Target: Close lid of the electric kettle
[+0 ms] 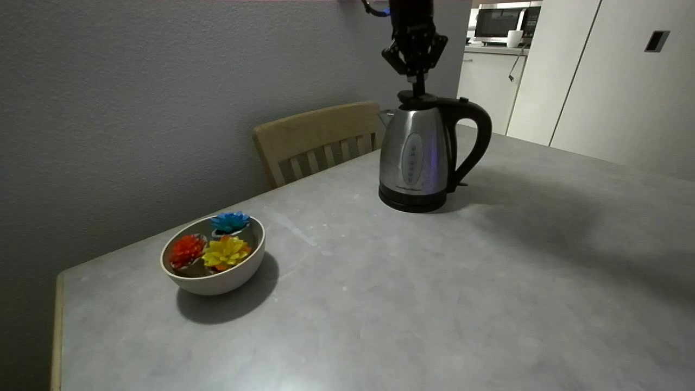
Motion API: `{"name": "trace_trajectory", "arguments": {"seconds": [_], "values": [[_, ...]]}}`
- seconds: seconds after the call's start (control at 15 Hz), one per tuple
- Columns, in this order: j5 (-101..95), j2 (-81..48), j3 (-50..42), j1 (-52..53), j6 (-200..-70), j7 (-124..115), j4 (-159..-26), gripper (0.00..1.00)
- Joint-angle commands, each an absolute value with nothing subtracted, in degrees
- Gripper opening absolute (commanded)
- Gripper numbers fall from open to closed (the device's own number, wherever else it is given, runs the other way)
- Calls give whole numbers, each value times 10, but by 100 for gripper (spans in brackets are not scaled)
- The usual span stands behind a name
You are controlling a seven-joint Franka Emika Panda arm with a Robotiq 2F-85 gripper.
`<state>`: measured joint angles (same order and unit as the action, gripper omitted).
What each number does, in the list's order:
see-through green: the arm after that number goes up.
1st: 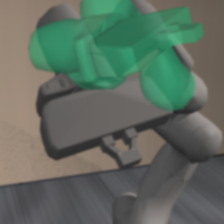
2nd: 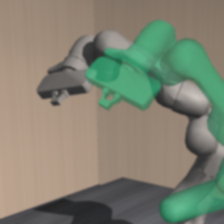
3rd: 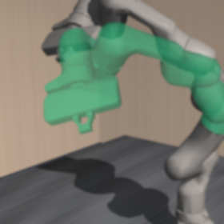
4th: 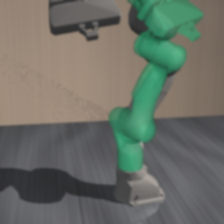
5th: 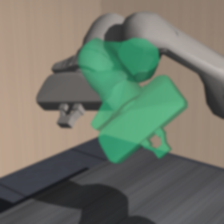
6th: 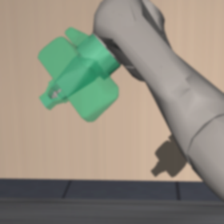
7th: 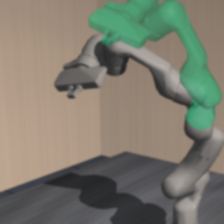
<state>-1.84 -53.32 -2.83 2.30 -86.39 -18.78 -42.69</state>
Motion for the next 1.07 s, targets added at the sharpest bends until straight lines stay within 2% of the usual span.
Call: {"name": "trace_trajectory", "arguments": {"seconds": [0.0,1.0], "values": [[-4,-553,-21,11,-890,-181,-405,0],[-2,-544,-18,13,-898,-178,-423,0]]}}
